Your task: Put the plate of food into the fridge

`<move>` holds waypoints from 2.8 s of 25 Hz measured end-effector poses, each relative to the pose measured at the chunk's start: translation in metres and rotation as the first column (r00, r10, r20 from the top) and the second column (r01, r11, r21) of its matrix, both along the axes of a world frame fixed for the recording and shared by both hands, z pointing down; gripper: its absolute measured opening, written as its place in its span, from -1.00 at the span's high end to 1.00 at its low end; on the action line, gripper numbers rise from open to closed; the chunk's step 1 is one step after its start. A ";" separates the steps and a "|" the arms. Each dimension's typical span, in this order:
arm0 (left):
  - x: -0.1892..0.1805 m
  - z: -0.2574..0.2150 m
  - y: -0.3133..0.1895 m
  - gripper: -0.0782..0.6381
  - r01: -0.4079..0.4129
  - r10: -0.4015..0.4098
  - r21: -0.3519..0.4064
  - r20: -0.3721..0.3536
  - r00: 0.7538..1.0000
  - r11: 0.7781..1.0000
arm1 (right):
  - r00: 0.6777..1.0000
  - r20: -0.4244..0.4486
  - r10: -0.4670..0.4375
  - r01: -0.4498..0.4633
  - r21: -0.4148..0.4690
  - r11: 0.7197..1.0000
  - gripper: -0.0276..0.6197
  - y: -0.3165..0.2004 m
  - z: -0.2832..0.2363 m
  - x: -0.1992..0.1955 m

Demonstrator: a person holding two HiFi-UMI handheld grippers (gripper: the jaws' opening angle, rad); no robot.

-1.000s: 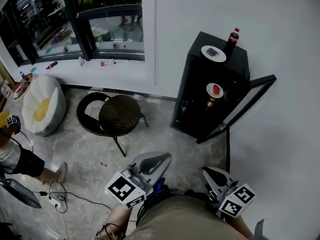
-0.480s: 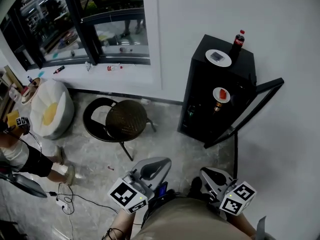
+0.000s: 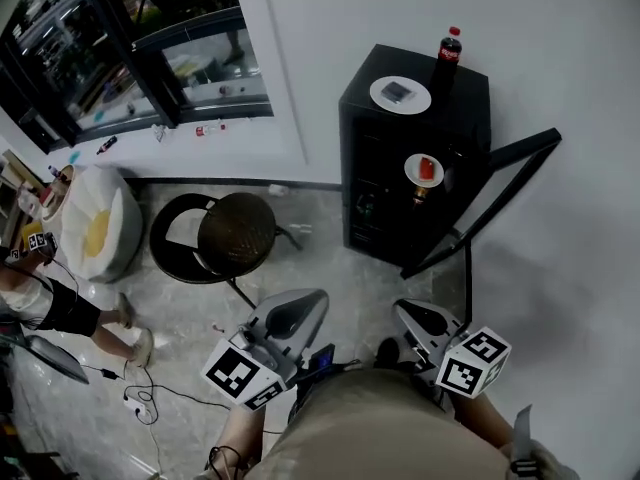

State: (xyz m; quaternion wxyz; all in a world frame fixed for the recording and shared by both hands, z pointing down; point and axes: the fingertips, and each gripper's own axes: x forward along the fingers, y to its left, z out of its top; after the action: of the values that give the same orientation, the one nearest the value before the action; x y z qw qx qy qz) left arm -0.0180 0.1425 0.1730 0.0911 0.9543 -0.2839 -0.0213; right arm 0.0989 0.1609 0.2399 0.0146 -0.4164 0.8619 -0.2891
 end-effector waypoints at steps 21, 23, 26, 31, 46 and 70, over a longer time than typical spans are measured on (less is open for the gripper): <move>0.153 0.000 -0.053 0.75 0.028 -0.024 -0.045 0.085 0.996 0.999 | 0.998 0.042 -0.043 0.044 -0.007 0.999 0.83 -0.050 0.011 0.147; 0.162 0.001 -0.055 0.75 0.019 -0.015 -0.037 0.118 0.993 0.999 | 0.998 0.047 -0.051 0.052 -0.010 0.999 0.83 -0.052 0.015 0.154; 0.172 0.003 -0.059 0.75 0.011 -0.007 -0.028 0.138 0.990 1.000 | 0.997 0.042 -0.057 0.058 -0.012 0.998 0.83 -0.055 0.021 0.161; 0.173 0.005 -0.067 0.75 0.010 -0.006 -0.025 0.126 0.992 1.000 | 0.997 0.039 -0.060 0.062 -0.039 0.997 0.83 -0.063 0.027 0.160; 0.145 0.004 -0.133 0.75 -0.047 0.047 -0.014 0.027 0.999 0.999 | 0.999 -0.032 0.042 -0.044 -0.081 0.996 0.83 -0.112 0.028 0.145; -0.014 0.031 -0.231 0.75 0.040 -0.043 -0.082 -0.042 0.998 0.996 | 0.949 -0.314 0.012 0.007 0.059 0.998 0.83 -0.242 0.014 0.027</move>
State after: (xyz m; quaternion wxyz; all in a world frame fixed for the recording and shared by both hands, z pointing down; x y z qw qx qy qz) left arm -0.0324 -0.0884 0.2041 0.1352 0.9430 -0.3022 -0.0323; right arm 0.1261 -0.0811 0.2543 -0.1099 -0.4574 0.8610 -0.1934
